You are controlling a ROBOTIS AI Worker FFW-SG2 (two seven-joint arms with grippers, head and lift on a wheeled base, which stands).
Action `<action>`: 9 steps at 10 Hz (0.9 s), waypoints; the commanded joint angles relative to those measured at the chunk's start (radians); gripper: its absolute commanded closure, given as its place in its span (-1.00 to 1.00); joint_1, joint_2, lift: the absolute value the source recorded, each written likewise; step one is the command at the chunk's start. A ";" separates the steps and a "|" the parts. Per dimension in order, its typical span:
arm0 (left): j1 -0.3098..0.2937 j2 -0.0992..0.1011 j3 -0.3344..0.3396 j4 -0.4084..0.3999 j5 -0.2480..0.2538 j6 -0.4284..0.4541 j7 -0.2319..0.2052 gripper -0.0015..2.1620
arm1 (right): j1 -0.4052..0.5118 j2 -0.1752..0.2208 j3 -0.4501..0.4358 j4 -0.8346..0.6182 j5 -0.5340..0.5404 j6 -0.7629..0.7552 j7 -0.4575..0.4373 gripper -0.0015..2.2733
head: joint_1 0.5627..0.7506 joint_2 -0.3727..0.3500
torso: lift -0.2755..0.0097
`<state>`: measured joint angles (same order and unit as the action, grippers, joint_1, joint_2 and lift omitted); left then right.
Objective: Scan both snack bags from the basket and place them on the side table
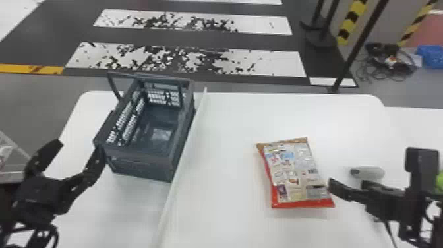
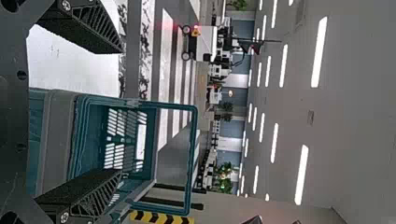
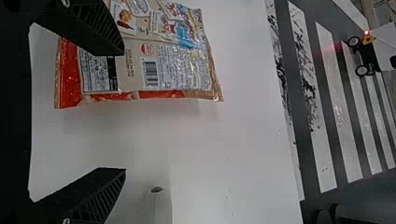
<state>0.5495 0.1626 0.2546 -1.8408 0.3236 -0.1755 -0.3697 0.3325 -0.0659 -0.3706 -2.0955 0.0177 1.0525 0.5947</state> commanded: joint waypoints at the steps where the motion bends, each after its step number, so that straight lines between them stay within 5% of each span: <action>1: 0.000 0.000 0.000 0.000 0.000 0.000 0.000 -0.92 | -0.029 -0.002 0.019 0.038 0.001 0.024 0.016 -0.96 | 0.41 0.03 | 0.41; 7: 0.001 0.000 0.000 0.000 0.000 0.000 0.000 -0.92 | -0.104 -0.015 0.078 0.216 0.019 0.002 0.066 -0.96 | 0.41 0.18 | 0.41; 9: 0.000 0.000 -0.001 0.002 0.000 0.003 0.000 -0.92 | -0.125 -0.025 0.093 0.256 0.053 0.021 0.137 -0.69 | 0.41 0.23 | 0.41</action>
<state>0.5497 0.1626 0.2533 -1.8401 0.3236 -0.1736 -0.3697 0.2127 -0.0877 -0.2846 -1.8508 0.0572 1.0706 0.7313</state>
